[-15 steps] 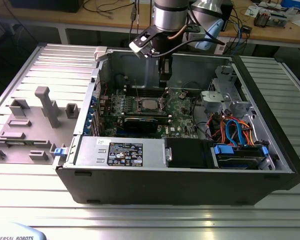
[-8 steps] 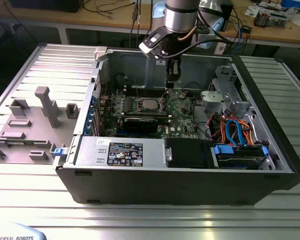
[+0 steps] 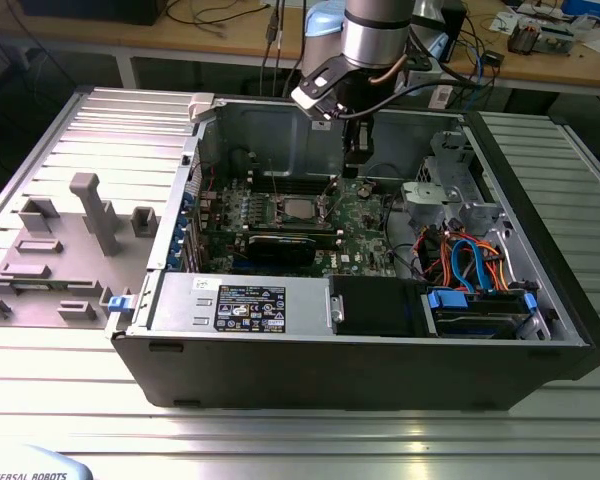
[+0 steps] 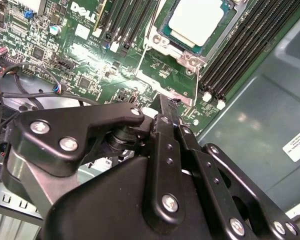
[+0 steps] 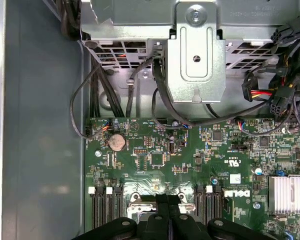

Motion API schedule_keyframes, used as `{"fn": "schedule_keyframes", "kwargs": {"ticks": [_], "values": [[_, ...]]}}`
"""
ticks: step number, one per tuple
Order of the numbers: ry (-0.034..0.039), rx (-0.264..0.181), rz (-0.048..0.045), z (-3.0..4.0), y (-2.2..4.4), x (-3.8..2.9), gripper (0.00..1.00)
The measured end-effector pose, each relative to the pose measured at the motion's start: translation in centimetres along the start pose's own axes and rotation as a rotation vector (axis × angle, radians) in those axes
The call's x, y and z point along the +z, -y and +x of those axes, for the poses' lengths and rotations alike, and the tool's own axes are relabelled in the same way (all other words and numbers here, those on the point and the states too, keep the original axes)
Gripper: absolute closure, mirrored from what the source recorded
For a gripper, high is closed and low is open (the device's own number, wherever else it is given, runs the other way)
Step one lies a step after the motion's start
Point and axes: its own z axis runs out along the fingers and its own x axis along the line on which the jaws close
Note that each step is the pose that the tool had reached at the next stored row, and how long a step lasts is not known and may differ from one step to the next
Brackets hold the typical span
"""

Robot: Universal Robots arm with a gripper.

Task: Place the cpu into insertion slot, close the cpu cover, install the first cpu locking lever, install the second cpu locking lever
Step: 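Close the cpu cover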

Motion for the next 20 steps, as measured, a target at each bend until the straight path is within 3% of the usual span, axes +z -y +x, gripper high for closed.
{"fn": "schedule_keyframes", "kwargs": {"ticks": [15,20], "values": [[-0.0005,0.0,0.0,0.01,-0.11,0.1,0.89],[-0.0002,0.0,0.0001,0.01,-0.56,0.34,0.89]]}}
